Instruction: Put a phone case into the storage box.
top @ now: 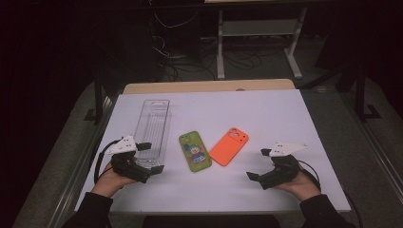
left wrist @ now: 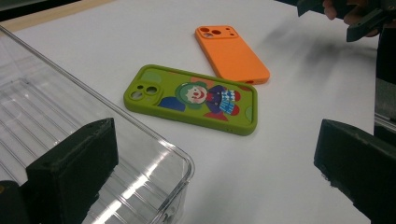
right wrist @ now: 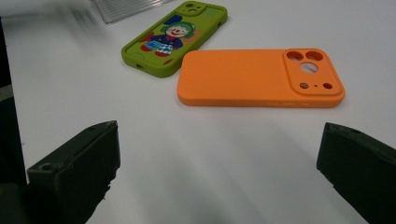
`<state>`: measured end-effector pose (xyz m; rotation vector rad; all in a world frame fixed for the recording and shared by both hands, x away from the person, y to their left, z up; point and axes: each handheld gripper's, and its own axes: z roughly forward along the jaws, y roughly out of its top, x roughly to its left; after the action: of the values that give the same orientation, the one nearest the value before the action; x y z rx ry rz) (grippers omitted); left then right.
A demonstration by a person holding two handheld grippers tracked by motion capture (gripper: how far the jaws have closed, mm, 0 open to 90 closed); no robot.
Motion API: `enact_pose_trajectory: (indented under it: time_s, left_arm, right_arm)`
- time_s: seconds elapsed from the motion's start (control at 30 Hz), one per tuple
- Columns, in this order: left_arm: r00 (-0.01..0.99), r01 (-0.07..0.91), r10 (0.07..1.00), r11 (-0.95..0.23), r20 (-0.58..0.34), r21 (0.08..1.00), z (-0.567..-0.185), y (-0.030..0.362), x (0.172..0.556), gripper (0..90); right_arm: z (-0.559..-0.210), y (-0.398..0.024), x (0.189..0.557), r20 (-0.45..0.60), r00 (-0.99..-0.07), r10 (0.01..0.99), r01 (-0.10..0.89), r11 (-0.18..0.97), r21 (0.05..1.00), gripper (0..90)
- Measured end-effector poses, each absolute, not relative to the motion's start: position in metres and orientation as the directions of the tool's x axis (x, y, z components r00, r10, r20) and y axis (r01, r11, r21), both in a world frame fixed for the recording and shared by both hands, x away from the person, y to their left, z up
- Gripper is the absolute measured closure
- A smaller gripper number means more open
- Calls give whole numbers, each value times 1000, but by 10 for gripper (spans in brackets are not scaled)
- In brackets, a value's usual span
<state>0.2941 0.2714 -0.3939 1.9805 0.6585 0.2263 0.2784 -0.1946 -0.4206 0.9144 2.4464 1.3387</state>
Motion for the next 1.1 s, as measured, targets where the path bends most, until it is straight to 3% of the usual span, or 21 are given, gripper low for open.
enact_pose_trajectory:
  time_s: [0.8, 1.1]
  left_arm:
    - [850, 374, 496, -331, -177, 866, -380, 230, 317, 1]
    - [861, 362, 479, -337, -173, 869, -372, 214, 322, 56]
  right_arm:
    - [-421, -197, 282, 144, -766, 626, 456, 372, 808, 0]
    - [-420, -198, 282, 146, -764, 629, 453, 362, 814, 0]
